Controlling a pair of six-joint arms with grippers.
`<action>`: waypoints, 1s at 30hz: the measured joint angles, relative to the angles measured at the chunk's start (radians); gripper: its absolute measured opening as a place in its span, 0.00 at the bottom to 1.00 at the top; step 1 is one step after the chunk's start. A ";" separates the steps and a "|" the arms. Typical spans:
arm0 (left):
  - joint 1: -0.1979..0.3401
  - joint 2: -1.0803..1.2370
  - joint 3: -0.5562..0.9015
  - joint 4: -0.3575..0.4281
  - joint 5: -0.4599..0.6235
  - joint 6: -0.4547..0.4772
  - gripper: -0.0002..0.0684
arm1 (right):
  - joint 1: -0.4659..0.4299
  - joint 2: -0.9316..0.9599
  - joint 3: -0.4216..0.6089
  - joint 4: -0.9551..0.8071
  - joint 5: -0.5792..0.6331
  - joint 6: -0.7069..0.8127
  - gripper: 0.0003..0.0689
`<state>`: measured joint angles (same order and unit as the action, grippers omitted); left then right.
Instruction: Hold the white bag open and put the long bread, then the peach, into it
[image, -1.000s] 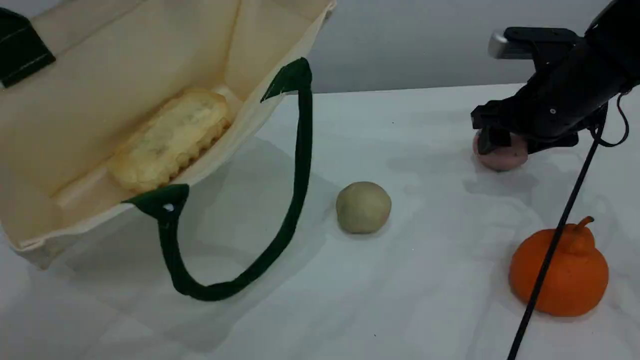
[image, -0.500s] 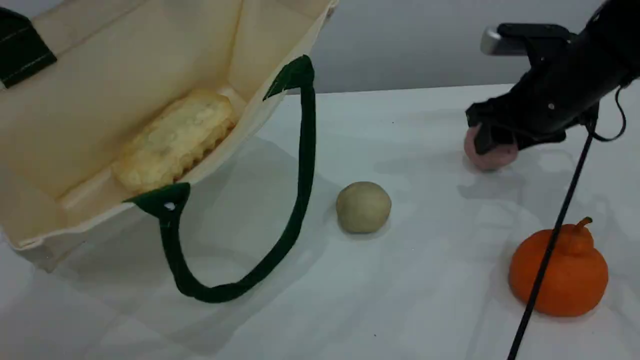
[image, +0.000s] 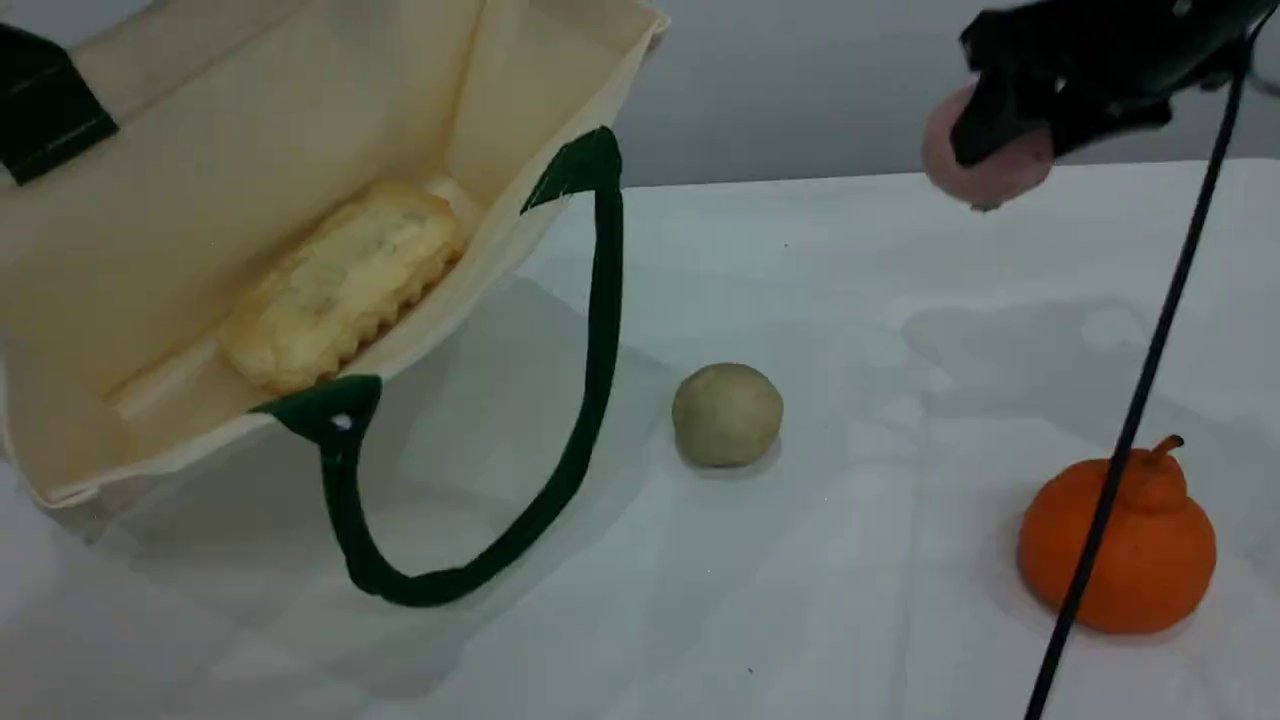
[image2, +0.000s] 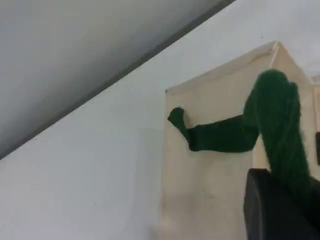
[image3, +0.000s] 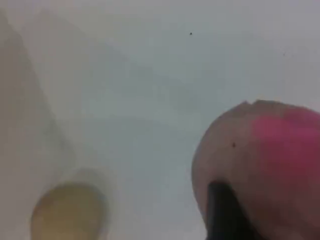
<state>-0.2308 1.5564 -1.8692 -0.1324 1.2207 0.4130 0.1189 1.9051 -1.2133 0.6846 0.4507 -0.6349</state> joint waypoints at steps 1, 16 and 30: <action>0.000 0.007 0.000 -0.009 0.000 0.000 0.13 | 0.000 -0.025 0.000 -0.053 0.017 0.047 0.50; -0.001 0.094 0.000 -0.114 -0.002 0.047 0.13 | 0.001 -0.385 0.058 -0.405 0.304 0.375 0.50; -0.001 0.109 0.000 -0.190 0.000 0.102 0.13 | 0.294 -0.583 0.221 -0.175 0.242 0.338 0.50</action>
<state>-0.2319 1.6655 -1.8692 -0.3228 1.2207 0.5147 0.4124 1.3221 -0.9927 0.5096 0.6923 -0.2970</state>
